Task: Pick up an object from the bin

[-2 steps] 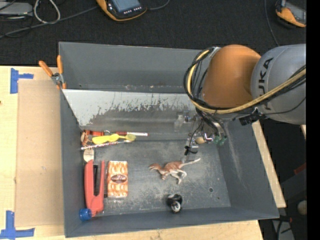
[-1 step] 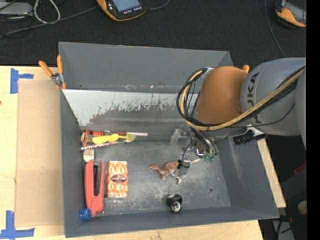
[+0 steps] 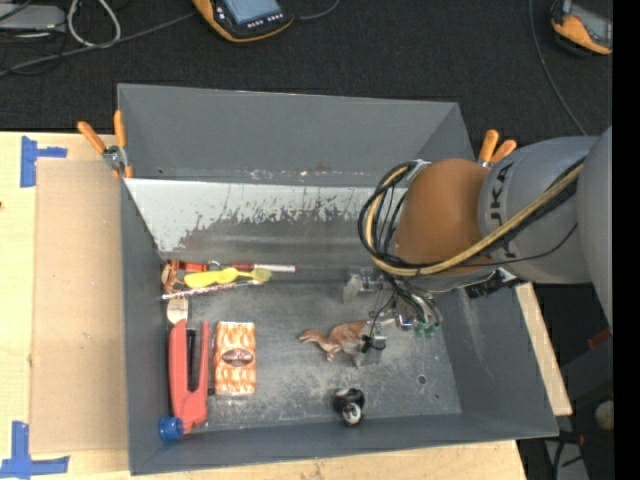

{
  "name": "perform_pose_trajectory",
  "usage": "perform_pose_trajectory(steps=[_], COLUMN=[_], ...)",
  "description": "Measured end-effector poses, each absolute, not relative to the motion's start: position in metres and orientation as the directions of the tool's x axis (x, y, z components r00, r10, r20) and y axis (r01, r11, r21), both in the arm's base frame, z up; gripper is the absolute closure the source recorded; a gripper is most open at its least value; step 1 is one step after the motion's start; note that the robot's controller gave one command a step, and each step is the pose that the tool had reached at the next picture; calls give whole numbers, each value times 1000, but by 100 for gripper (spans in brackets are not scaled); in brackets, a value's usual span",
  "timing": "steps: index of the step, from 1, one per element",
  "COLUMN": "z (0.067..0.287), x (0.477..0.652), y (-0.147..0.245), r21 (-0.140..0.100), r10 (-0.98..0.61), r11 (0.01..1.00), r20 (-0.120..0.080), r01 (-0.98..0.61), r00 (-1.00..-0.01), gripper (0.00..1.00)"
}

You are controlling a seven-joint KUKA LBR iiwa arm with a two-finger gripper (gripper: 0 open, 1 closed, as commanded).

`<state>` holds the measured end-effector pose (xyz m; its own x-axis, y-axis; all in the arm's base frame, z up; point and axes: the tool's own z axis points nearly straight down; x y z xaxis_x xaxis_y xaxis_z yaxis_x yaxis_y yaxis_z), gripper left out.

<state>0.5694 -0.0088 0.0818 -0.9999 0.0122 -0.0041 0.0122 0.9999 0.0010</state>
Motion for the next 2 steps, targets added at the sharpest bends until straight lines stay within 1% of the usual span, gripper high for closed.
perform_pose_trajectory(steps=[1, 2], z=[71, 71], x=[543, 543], y=[-27, -27], r21=[4, 4], r10=[-9, -9], r11=[1000, 1000], r20=[1, 1], r01=[-9, -9], r00=[-1000, -1000], gripper=[100, 100])
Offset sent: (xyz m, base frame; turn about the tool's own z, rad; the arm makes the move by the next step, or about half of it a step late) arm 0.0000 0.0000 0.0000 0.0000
